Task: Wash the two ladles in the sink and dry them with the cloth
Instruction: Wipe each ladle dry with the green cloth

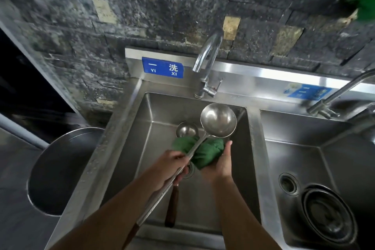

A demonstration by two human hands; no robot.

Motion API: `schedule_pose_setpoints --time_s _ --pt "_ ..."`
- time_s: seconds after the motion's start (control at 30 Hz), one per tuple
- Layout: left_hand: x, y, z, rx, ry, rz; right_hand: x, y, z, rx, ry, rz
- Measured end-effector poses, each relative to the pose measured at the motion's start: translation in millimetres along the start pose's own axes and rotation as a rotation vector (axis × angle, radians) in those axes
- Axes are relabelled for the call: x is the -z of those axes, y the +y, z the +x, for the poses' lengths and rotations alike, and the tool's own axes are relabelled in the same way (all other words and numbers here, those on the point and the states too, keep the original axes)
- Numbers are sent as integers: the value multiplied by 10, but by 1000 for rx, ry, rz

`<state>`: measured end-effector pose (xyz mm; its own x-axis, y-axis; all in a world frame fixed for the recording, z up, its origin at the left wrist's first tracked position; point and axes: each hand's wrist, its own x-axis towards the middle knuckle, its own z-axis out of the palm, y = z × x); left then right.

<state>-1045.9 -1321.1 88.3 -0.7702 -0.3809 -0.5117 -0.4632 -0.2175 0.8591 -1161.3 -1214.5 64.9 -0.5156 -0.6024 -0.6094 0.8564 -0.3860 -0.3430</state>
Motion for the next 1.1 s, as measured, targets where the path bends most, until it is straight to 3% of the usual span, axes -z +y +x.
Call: schedule_pose_setpoints --time_s 0.2,0.47,0.8,1.1 --pt "155 75 -105 -18 -80 35 -286 4 221 80 108 13" --pt "245 177 -24 -17 -13 74 -489 48 318 261 -9 -267" --pt "-37 173 38 -2 -4 113 -389 -89 428 488 265 -775" --pt "0 45 -16 2 -141 268 -311 -415 622 559 459 -754"
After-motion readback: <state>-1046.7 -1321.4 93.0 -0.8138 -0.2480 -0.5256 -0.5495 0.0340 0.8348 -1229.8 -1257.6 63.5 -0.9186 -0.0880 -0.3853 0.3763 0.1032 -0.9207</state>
